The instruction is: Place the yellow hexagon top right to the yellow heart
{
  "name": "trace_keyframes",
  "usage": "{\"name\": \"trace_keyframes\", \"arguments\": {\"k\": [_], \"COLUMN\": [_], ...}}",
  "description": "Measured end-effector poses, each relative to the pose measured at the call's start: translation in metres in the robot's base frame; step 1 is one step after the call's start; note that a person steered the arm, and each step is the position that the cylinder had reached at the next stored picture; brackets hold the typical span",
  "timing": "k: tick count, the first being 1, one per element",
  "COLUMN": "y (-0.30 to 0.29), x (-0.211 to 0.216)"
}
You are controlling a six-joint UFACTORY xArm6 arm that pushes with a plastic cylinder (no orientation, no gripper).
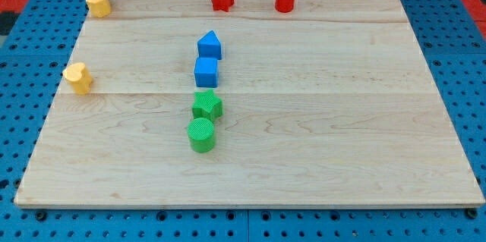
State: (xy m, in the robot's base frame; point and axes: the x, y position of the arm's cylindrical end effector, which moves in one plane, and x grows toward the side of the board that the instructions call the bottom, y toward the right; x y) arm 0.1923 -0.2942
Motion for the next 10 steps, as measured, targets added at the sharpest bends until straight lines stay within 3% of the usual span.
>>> {"name": "trace_keyframes", "arguments": {"k": [2, 4, 6, 8, 10], "y": [0.069, 0.08, 0.049, 0.037, 0.041], "x": [0.069, 0.089, 0.108, 0.153, 0.151]}}
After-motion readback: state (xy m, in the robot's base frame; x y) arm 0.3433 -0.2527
